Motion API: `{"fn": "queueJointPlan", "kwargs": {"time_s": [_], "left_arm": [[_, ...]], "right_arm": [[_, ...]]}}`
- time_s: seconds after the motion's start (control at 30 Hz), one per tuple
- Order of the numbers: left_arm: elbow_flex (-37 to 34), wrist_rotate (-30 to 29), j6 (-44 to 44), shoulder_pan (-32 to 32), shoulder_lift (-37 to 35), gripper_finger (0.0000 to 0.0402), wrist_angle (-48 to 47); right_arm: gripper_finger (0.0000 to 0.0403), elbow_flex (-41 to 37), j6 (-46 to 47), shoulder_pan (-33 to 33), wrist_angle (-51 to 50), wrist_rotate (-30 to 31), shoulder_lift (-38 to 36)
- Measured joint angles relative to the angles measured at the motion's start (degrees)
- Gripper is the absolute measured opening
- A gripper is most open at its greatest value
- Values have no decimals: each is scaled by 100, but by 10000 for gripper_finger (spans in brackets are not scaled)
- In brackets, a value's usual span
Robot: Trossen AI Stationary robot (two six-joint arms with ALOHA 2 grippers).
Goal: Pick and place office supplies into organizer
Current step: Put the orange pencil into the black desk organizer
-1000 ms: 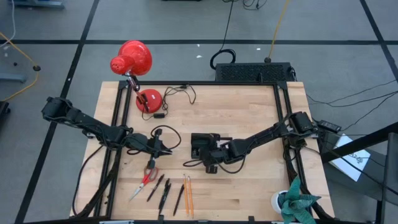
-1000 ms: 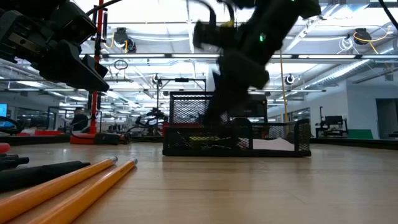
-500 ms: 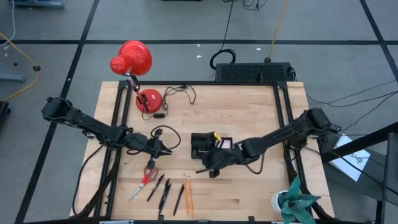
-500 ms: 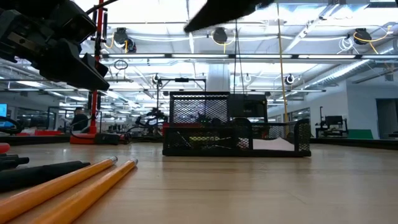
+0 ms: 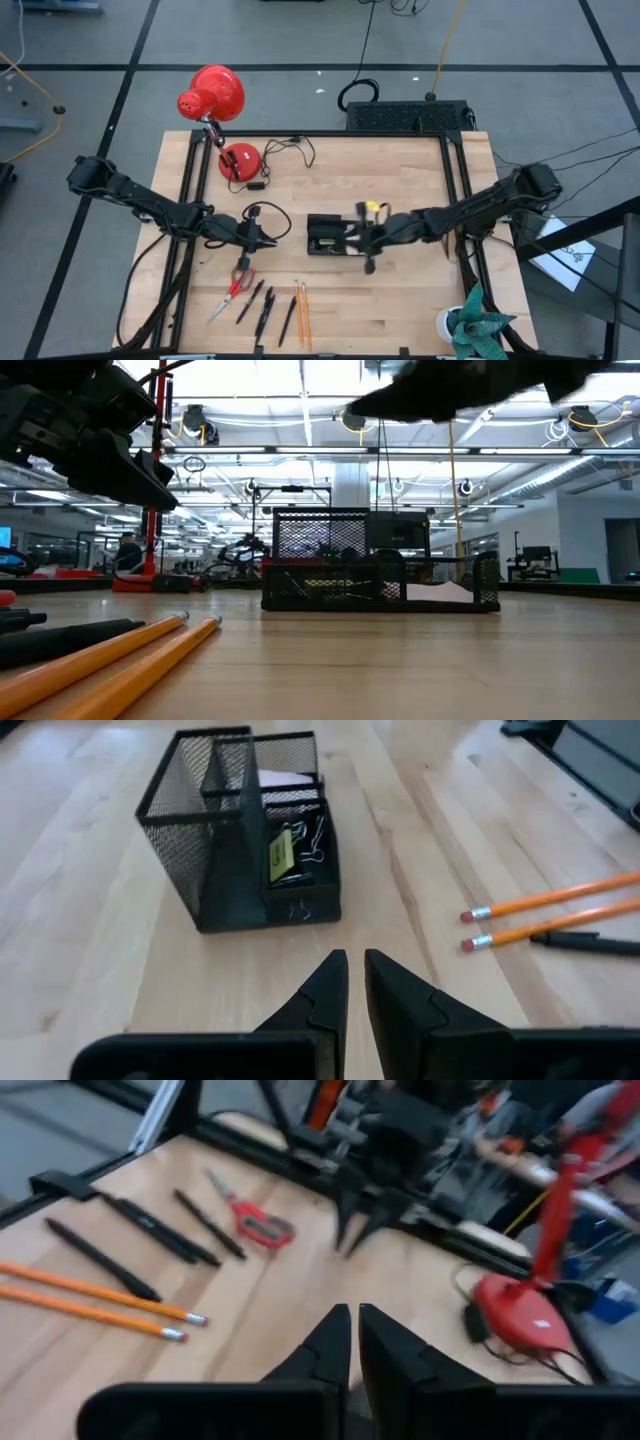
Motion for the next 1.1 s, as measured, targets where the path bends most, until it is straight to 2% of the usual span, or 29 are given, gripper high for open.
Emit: {"fn": "queueJointPlan", "kwargs": {"time_s": [0.1, 0.17, 0.3, 0.47, 0.67, 0.8, 0.97, 1.1], "left_arm": [[0, 56, -193, -34, 0, 47, 67], [0, 142, -304, -81, 1, 47, 51], [0, 173, -356, -168, 2, 47, 123], [0, 168, -597, -178, 38, 47, 232], [0, -85, -1223, -262, 305, 47, 248], [1, -481, -1799, -824, 595, 47, 291], [412, -1415, -2433, -1730, 992, 47, 204], [1064, -2209, -2675, -2161, 1149, 47, -543]], "right_arm": [[9, -717, -131, -266, 946, -398, -613], [3, -994, 101, -530, 1266, -725, -1073], [3, -1310, 731, -1077, 923, -1481, -1600], [1, -1733, 964, -1538, 1145, -2981, -1747], [1, -2420, 1340, -2006, 2134, -3146, -1747], [1, -2770, 1600, -2380, 2491, -3236, -1743], [1, -2892, 1851, -2824, 2753, -4251, -1745], [1, -2892, 1868, -3098, 2783, -4579, -1745]]}}
